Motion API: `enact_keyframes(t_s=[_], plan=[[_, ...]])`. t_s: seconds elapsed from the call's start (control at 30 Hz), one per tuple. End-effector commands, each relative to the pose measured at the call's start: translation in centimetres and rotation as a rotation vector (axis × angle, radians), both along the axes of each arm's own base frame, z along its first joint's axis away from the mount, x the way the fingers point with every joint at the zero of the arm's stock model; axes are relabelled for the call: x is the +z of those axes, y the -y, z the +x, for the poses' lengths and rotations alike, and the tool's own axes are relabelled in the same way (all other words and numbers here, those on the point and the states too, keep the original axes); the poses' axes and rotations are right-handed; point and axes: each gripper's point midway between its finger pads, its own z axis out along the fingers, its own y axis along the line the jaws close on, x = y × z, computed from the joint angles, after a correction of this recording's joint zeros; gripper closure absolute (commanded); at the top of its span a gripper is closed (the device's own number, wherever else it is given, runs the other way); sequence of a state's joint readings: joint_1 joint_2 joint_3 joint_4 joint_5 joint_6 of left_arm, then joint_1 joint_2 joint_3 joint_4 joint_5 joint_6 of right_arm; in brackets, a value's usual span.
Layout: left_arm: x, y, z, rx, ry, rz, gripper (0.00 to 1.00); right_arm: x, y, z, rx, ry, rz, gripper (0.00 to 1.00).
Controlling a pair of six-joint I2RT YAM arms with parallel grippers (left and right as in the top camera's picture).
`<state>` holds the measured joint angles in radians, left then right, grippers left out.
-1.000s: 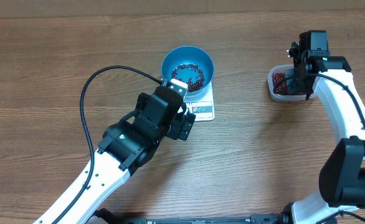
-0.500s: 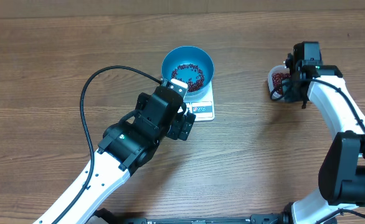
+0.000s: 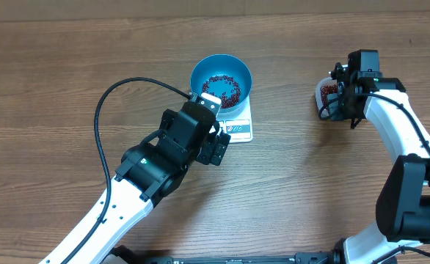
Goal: Scoop item into bowl and weigh 150g on scale
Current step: 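Dip the scoop into the beans again and fill it, right gripper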
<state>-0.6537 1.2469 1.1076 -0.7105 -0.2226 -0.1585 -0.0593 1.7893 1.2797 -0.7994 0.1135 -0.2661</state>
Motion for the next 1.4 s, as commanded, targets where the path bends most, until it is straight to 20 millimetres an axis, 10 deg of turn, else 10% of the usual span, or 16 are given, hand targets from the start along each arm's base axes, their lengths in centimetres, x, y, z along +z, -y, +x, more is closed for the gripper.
enact_keyframes(t_s=[0.0, 1.37], plan=[[0.2, -0.3, 0.5, 0.029, 0.01, 0.0, 0.0, -0.8, -2.2, -0.4, 0.042, -0.018, 0.11, 0.96], [0.2, -0.3, 0.5, 0.029, 0.01, 0.0, 0.0, 1.4, 0.2, -0.7, -0.165, 0.063, 0.634, 0.96]])
